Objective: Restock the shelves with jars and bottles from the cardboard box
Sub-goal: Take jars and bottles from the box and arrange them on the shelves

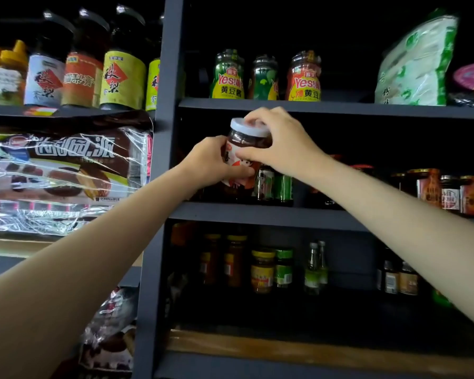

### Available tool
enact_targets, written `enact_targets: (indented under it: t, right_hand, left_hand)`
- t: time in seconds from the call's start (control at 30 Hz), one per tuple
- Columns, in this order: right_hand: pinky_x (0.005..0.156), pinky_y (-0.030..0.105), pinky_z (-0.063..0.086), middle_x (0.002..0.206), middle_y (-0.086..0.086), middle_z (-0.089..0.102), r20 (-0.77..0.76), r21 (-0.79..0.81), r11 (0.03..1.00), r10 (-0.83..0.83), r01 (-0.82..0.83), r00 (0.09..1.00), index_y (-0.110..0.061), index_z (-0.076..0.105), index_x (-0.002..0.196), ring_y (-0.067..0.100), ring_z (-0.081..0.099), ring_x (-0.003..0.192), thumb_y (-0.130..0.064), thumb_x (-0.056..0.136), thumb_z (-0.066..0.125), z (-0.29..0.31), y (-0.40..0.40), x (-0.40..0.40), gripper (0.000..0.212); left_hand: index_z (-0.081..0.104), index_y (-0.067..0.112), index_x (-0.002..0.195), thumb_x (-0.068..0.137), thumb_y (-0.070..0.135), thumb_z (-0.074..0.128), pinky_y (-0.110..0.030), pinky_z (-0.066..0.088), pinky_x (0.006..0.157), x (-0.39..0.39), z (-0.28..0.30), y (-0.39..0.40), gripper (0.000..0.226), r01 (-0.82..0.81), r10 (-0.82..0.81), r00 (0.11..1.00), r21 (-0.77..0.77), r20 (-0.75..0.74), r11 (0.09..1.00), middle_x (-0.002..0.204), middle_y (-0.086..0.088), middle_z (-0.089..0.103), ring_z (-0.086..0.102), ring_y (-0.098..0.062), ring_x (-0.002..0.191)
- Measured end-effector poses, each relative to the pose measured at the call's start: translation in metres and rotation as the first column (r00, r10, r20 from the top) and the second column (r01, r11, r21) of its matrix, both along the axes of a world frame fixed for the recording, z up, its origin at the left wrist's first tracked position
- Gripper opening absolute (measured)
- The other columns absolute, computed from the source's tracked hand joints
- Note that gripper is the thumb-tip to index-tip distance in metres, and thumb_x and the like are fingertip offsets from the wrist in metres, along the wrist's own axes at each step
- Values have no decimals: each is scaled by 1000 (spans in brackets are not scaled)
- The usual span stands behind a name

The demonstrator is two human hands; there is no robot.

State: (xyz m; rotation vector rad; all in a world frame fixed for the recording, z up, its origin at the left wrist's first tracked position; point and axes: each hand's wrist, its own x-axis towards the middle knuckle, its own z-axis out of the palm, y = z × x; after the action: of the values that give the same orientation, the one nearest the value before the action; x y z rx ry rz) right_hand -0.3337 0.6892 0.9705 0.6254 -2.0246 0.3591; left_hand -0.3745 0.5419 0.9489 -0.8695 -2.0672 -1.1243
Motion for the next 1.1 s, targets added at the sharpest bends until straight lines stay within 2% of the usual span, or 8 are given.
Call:
enact_targets:
  t: [0.13,0.27,0.53,0.67,0.77,0.93,1.0,1.1]
  right_hand:
    - [72,34,49,124,0,44,-163,148,953,-241,265,957,-17,50,123,20,55,86,-27,90,57,-1,-14,-22,35]
    - [54,37,45,124,2,41,-91,266,937,-211,228,973,-23,43,131,20,51,63,-1,92,44,3,-10,-36,45]
    - [77,39,54,158,-6,0,158,495,846,-311,197,937,-25,45,138,28,48,123,13,83,39,5,27,-81,68]
    - [77,30,54,159,-7,-4,191,545,822,-314,165,930,-24,42,140,21,30,139,15,83,37,11,29,-90,70]
    - [57,19,43,158,-10,-7,165,646,737,-390,199,906,-24,36,143,22,44,128,14,82,38,14,26,-98,72]
    - [84,21,42,159,2,-2,66,777,566,-510,277,858,-18,27,148,28,28,138,5,88,45,17,15,-117,67]
    - [74,8,28,159,3,-2,94,779,564,-537,274,838,-16,28,147,26,28,138,5,89,44,17,14,-123,65]
    - [71,13,35,159,1,-5,127,774,569,-567,276,814,-14,30,146,25,29,137,6,88,43,14,13,-131,63]
  left_hand:
    - [61,15,87,73,13,77,-19,52,69,-24,7,2,21,37,-44,985,51,164,998,82,3,64,62,-13,81]
    - [59,3,109,69,19,80,-36,49,91,-50,15,10,48,-50,34,942,40,333,998,105,-8,66,61,-23,101]
    - [51,1,126,79,29,72,-31,44,96,-92,20,24,58,-129,170,921,-136,351,982,121,-7,58,54,-22,113]
    - [50,7,129,78,30,73,-35,40,104,-97,18,24,61,-205,334,896,-393,292,896,129,-7,54,50,-25,119]
    - [47,9,132,80,18,70,-32,42,101,-98,15,19,58,-285,447,875,-547,187,787,132,-9,53,51,-25,119]
    - [18,17,148,90,16,58,-30,36,103,-99,14,16,71,-346,535,844,-725,37,596,147,-10,34,41,-26,130]
    - [12,22,149,93,13,51,-29,33,104,-99,15,17,70,-321,536,844,-778,25,540,151,-9,27,35,-26,134]
    - [12,23,149,96,8,40,-28,26,109,-104,16,23,62,-282,526,851,-829,17,483,155,-9,18,24,-25,140]
